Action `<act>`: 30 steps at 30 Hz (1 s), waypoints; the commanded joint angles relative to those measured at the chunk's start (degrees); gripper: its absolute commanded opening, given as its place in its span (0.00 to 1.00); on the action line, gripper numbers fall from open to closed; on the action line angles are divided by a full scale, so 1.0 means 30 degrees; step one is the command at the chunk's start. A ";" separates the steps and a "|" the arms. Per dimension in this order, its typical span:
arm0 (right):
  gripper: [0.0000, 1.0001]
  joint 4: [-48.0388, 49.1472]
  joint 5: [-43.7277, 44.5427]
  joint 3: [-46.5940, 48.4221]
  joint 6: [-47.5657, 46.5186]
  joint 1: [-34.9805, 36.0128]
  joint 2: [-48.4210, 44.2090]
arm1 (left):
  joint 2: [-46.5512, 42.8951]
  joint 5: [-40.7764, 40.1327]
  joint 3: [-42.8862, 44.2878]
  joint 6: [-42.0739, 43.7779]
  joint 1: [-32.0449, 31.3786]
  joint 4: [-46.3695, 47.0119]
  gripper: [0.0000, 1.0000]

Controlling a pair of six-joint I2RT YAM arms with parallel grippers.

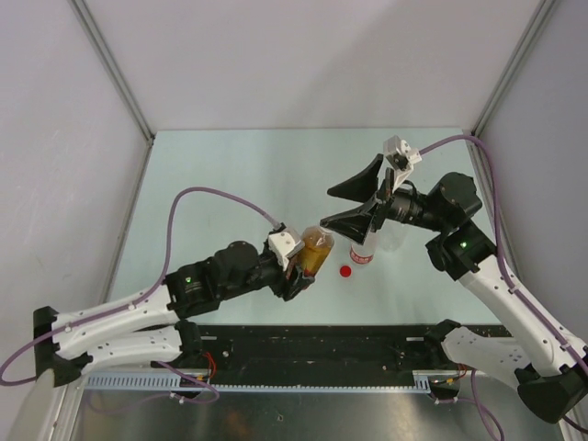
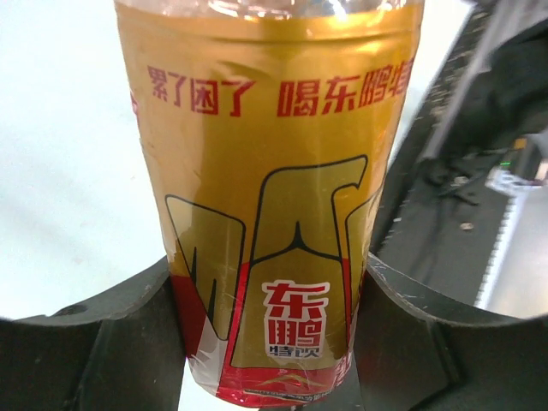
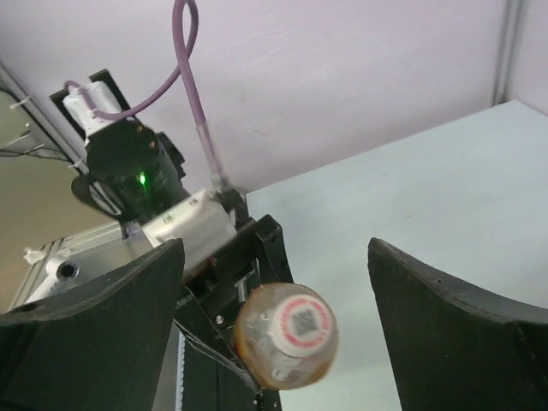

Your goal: Unscrew the bottle caps

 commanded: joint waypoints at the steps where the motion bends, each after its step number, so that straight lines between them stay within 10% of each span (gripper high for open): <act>1: 0.94 0.0057 0.2198 0.0118 0.0286 -0.0047 0.0011 | 0.1202 -0.4331 0.1477 0.0407 -0.0098 -0.1936 0.40; 19: 0.98 -0.2338 0.8625 0.0107 0.5090 -0.0017 0.2922 | 0.5029 -1.1893 0.4254 -0.2584 -0.0174 -0.6397 0.40; 30: 0.77 -0.2342 0.8705 0.0108 0.5439 0.0839 0.4392 | 0.5422 -1.1806 0.4417 -0.2882 -0.0302 -0.6743 0.41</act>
